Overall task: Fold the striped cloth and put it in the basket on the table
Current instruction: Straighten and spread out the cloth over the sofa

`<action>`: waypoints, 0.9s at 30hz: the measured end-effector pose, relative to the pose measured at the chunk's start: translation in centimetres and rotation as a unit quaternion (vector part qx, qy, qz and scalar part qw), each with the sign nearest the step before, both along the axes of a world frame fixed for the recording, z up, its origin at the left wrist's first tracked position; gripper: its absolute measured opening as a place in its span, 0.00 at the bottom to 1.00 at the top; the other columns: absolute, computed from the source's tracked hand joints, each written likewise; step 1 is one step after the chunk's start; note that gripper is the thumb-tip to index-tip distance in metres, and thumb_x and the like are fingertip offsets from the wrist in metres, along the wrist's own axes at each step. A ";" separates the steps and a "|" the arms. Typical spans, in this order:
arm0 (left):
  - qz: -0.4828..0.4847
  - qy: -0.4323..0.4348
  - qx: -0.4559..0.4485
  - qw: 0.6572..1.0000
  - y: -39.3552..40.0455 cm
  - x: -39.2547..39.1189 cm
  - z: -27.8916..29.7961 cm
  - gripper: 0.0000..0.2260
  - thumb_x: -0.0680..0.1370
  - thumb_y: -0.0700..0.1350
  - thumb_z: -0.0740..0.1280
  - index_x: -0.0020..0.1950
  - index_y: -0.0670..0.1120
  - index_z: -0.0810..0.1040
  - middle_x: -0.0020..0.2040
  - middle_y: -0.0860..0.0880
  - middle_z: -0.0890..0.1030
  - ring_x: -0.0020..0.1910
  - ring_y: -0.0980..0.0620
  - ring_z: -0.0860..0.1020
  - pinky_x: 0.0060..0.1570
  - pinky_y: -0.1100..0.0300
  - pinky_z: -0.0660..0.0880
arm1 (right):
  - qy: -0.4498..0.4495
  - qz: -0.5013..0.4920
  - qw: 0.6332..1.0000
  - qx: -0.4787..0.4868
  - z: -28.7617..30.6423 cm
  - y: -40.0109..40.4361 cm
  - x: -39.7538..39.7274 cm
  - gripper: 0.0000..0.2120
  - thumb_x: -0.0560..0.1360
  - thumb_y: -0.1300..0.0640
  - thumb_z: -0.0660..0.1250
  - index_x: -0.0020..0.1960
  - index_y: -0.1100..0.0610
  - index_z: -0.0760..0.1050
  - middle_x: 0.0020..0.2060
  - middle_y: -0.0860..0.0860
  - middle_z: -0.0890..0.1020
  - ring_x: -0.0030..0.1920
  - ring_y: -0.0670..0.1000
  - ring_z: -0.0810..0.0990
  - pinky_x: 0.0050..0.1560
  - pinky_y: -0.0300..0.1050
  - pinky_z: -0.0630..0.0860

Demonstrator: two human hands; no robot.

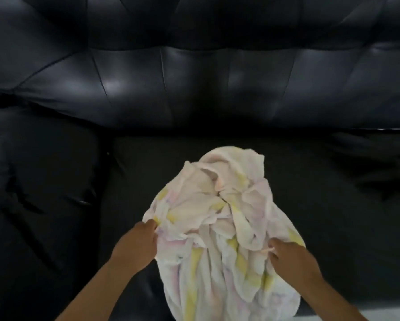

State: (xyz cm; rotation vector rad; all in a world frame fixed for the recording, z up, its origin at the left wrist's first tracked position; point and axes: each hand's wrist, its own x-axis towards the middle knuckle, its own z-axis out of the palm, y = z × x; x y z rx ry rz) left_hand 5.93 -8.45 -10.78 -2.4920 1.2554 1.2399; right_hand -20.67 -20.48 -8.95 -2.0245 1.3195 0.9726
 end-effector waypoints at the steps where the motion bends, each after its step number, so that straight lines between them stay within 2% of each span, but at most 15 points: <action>1: -0.005 -0.017 0.026 0.999 0.0 -0.4 -0.2 0.04 0.79 0.44 0.54 0.46 0.47 0.65 0.44 0.47 0.69 0.45 0.48 0.74 0.43 0.58 0.70 | 0.010 -0.015 1.000 -0.010 -0.4 0.1 -0.6 0.10 0.79 0.54 0.53 0.54 0.52 0.72 0.48 0.50 0.81 0.52 0.51 0.80 0.40 0.38 0.67; 3: -0.039 -0.112 0.066 0.991 0.1 -0.9 0.0 0.08 0.77 0.42 0.57 0.53 0.43 0.71 0.49 0.43 0.74 0.50 0.43 0.76 0.49 0.53 0.73 | -0.013 -0.076 0.996 -0.046 -0.8 -0.1 -1.2 0.10 0.78 0.53 0.55 0.51 0.54 0.74 0.45 0.52 0.82 0.49 0.52 0.81 0.39 0.39 0.68; 4: -0.036 -0.162 0.039 0.985 0.2 -1.1 0.0 0.08 0.75 0.40 0.62 0.52 0.41 0.75 0.51 0.40 0.76 0.51 0.41 0.76 0.50 0.48 0.74 | -0.045 -0.114 0.990 -0.074 -0.8 -0.5 -1.0 0.11 0.78 0.52 0.57 0.53 0.56 0.75 0.45 0.54 0.83 0.47 0.54 0.81 0.39 0.41 0.69; 6: -0.006 -0.174 -0.127 0.976 0.3 -1.6 -0.1 0.05 0.69 0.36 0.67 0.44 0.37 0.79 0.49 0.36 0.79 0.51 0.39 0.75 0.47 0.42 0.75 | -0.140 -0.194 0.961 -0.137 -0.2 -2.0 0.4 0.14 0.77 0.52 0.60 0.58 0.57 0.74 0.44 0.58 0.84 0.47 0.58 0.82 0.42 0.44 0.73; 7: 0.014 -0.134 -0.215 0.967 -0.1 -2.0 0.3 0.05 0.70 0.37 0.65 0.42 0.37 0.79 0.47 0.39 0.80 0.50 0.45 0.73 0.50 0.50 0.76 | -0.184 -0.227 0.943 -0.162 0.0 -3.1 1.3 0.16 0.76 0.52 0.61 0.61 0.57 0.72 0.43 0.58 0.83 0.47 0.59 0.81 0.43 0.45 0.74; 8: 0.066 -0.056 -0.271 0.959 -1.0 -2.6 1.1 0.06 0.72 0.37 0.62 0.42 0.39 0.78 0.46 0.46 0.80 0.47 0.51 0.73 0.53 0.66 0.73 | -0.219 -0.251 0.925 -0.181 0.0 -4.2 2.3 0.18 0.76 0.52 0.61 0.63 0.57 0.70 0.43 0.58 0.82 0.47 0.60 0.81 0.45 0.46 0.75; 9: 0.133 0.014 -0.297 0.945 -2.2 -3.2 1.8 0.07 0.75 0.36 0.60 0.43 0.44 0.76 0.43 0.53 0.78 0.41 0.55 0.73 0.47 0.78 0.69 | -0.231 -0.266 0.917 -0.189 -0.3 -5.5 3.4 0.20 0.76 0.51 0.60 0.66 0.56 0.67 0.45 0.59 0.82 0.48 0.60 0.80 0.46 0.47 0.75; 10: 0.187 0.067 -0.294 0.935 -3.4 -3.9 2.3 0.11 0.77 0.34 0.59 0.42 0.49 0.73 0.39 0.56 0.76 0.36 0.57 0.73 0.39 0.83 0.67 | -0.223 -0.273 0.918 -0.183 -1.0 -6.6 4.4 0.22 0.77 0.49 0.59 0.69 0.55 0.64 0.48 0.60 0.82 0.50 0.60 0.80 0.49 0.49 0.75; 13: 0.224 0.154 -0.296 0.916 -6.8 -5.8 2.4 0.17 0.77 0.31 0.55 0.37 0.51 0.68 0.32 0.53 0.72 0.31 0.65 0.74 0.33 0.79 0.68 | -0.118 -0.251 0.956 -0.100 -4.0 -9.2 6.7 0.30 0.76 0.44 0.59 0.72 0.56 0.56 0.57 0.60 0.78 0.58 0.60 0.76 0.51 0.50 0.74; 17: 0.245 0.353 -0.262 0.864 -10.7 -7.0 2.7 0.06 0.69 0.37 0.59 0.34 0.46 0.72 0.27 0.55 0.75 0.26 0.65 0.70 0.27 0.78 0.66 | -0.056 -0.262 0.963 -0.028 -5.9 -9.7 4.7 0.21 0.75 0.46 0.61 0.61 0.58 0.71 0.57 0.55 0.78 0.57 0.57 0.77 0.50 0.47 0.74; 20: 0.216 0.408 -0.213 0.861 -12.8 -7.2 1.8 0.12 0.73 0.33 0.61 0.33 0.46 0.74 0.25 0.59 0.76 0.27 0.65 0.71 0.29 0.76 0.68 | -0.040 -0.287 0.956 0.039 -5.6 -8.2 1.7 0.21 0.75 0.40 0.57 0.47 0.57 0.76 0.42 0.52 0.79 0.48 0.55 0.79 0.45 0.45 0.73; 22: 0.201 0.395 -0.209 0.872 -14.0 -7.4 0.9 0.10 0.72 0.37 0.65 0.32 0.49 0.75 0.28 0.59 0.77 0.29 0.65 0.73 0.32 0.76 0.70 | -0.052 -0.347 0.935 0.040 -5.1 -8.5 1.0 0.26 0.76 0.38 0.49 0.32 0.55 0.71 0.32 0.51 0.76 0.43 0.56 0.78 0.41 0.45 0.71; 23: 0.194 0.383 -0.212 0.878 -14.5 -7.6 0.5 0.10 0.72 0.38 0.66 0.32 0.49 0.74 0.29 0.58 0.77 0.30 0.66 0.73 0.33 0.77 0.69 | -0.070 -0.375 0.925 0.007 -5.1 -9.2 1.1 0.27 0.77 0.39 0.48 0.31 0.56 0.69 0.33 0.52 0.76 0.44 0.57 0.78 0.41 0.44 0.69; 25: 0.182 0.351 -0.214 0.893 -15.0 -7.9 -0.1 0.13 0.75 0.35 0.63 0.33 0.49 0.73 0.32 0.55 0.75 0.29 0.67 0.73 0.32 0.79 0.69 | -0.101 -0.407 0.904 -0.085 -5.8 -11.0 1.6 0.22 0.78 0.44 0.51 0.41 0.58 0.73 0.43 0.57 0.80 0.47 0.59 0.78 0.40 0.44 0.67; 27: 0.155 0.304 -0.218 0.914 -15.0 -8.0 -0.3 0.14 0.76 0.34 0.60 0.35 0.50 0.72 0.35 0.54 0.74 0.31 0.69 0.73 0.34 0.80 0.69 | -0.094 -0.413 0.899 -0.111 -6.3 -11.9 2.7 0.21 0.77 0.44 0.56 0.55 0.61 0.72 0.53 0.58 0.79 0.53 0.60 0.78 0.41 0.44 0.68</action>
